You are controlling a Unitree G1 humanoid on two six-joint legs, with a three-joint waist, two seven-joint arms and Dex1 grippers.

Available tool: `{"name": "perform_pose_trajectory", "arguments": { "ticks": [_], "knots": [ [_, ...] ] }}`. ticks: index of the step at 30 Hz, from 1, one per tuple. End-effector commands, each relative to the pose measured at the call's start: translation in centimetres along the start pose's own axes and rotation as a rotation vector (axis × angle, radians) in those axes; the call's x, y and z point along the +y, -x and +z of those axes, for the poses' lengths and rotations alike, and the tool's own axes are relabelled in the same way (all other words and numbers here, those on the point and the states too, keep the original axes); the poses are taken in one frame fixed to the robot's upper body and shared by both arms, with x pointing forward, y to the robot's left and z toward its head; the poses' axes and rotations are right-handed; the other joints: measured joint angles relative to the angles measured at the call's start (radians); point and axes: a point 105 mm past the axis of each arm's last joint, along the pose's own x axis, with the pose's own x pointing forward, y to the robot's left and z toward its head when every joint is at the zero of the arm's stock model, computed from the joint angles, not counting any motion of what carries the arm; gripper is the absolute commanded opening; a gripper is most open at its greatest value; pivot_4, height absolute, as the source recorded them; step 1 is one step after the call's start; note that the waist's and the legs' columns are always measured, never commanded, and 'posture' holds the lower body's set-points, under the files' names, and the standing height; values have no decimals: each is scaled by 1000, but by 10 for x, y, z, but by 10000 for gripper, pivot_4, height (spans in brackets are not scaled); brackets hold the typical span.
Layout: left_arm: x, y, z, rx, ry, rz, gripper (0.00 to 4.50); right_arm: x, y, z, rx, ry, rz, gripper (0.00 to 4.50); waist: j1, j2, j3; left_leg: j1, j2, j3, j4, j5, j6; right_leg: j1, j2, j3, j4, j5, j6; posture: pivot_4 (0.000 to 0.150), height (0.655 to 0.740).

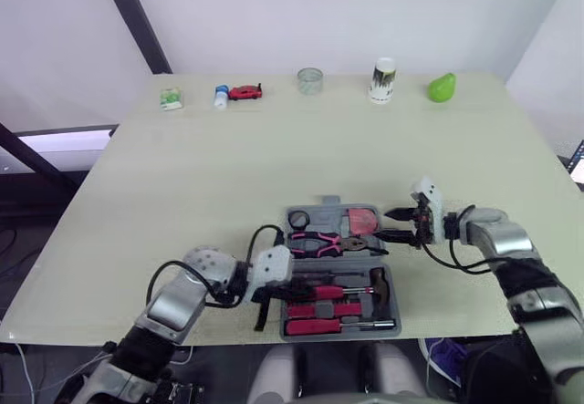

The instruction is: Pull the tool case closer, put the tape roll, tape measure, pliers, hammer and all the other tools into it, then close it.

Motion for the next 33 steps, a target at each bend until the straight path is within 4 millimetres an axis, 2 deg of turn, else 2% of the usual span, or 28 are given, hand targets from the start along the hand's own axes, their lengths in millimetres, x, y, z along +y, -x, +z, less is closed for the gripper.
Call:
{"name": "perform_pose_trajectory", "arguments": {
  "ticks": [1, 5, 8, 11, 15, 17, 27, 31, 33],
  "knots": [
    [-1, -8, -4, 54, -29, -9, 0, 3, -8, 7, -3, -103, 67, 44763, 0, 0, 0, 0, 0, 0, 0, 0, 0, 0, 0, 0, 0, 0, 0, 1500, 7400],
    [-5, -17, -17, 113, -36, -29, 0, 3, -21, 1, 50, -144, 81, 44763, 3, 1, 0, 0, 1, 0, 0, 0, 0, 0, 0, 0, 0, 0, 0, 1500, 7400],
    [-7, -22, -24, 128, -32, -38, 0, 10, -30, 8, 28, -208, 133, 44763, 1, 1, -1, 2, 0, 1, 0, 0, 0, 2, -1, 1, 0, 0, 0, 1500, 7400],
    [-5, -26, -27, 129, -22, -29, 0, 17, -35, 25, -91, -314, 208, 44763, 0, 1, -1, 8, 0, 2, -2, 0, 0, 6, -1, 2, 0, 0, 1, 1500, 7400],
    [-7, -31, -29, 121, -10, -30, 0, 19, -35, 23, -122, -360, 242, 44763, 2, 2, -2, 7, 0, 2, -2, 0, 0, 6, -1, 2, 0, 0, 1, 1500, 7400],
    [-9, -32, -32, 125, -7, -33, 0, 22, -34, 32, -180, -375, 283, 44763, 2, 2, -2, 7, 0, 2, -2, 0, 0, 6, -1, 2, 0, 1, 1, 1500, 7400],
    [-2, -21, -28, 71, 13, 41, 0, 35, -3, 61, -340, -290, 470, 44763, 1, 3, -2, 7, 0, 2, -2, 0, 0, 6, -2, 2, 0, 1, 1, 1500, 7400],
    [-5, -13, -16, -13, 27, 78, 0, 50, 14, 70, -344, -255, 579, 44763, 1, 3, -2, 7, 0, 1, -2, 0, 0, 5, -2, 2, 0, 1, 1, 1500, 7400],
    [-2, -3, -10, -62, 52, 137, 0, 62, 23, 68, -323, -236, 623, 44763, 1, 3, -2, 5, 1, 0, -2, 0, 0, 4, -3, 1, 0, 1, 1, 1500, 7400]
  ]
}}
